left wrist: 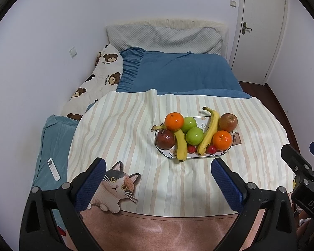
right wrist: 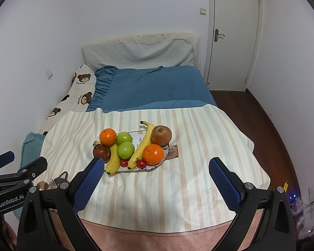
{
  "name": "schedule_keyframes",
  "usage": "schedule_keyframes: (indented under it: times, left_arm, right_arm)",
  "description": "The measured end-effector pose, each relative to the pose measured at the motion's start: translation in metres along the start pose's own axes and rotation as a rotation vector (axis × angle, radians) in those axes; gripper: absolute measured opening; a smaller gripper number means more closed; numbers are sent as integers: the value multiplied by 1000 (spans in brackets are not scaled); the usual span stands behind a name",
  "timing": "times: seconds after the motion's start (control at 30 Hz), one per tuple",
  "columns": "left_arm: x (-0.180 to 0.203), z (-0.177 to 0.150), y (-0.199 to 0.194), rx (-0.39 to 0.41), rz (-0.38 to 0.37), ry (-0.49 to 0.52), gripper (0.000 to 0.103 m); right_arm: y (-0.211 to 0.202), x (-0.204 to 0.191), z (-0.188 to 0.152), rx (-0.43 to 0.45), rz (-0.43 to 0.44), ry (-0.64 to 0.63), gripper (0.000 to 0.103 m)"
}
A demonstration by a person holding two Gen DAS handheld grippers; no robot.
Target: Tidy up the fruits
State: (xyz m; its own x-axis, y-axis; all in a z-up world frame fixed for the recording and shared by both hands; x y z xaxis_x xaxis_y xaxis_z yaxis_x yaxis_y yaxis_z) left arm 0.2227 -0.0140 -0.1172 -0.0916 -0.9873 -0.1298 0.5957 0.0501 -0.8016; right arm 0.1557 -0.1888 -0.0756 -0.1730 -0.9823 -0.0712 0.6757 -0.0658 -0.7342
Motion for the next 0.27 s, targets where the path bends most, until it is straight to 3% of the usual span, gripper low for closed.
schedule_keyframes:
  times: [0.27]
  left_arm:
    - [0,0,-3,-3,-3,0,103]
  right_arm:
    - [-3,0,-1,1,0,1,102]
Point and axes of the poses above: each gripper's, at about its wrist camera, not at the fingertips, and y roughly the way its jaws point, x to its right, z to its top, the point moved 7 cm from there along y, roughly the way its jaws point, and after that the axes turned 6 degrees about z, right-handed, at the moved point
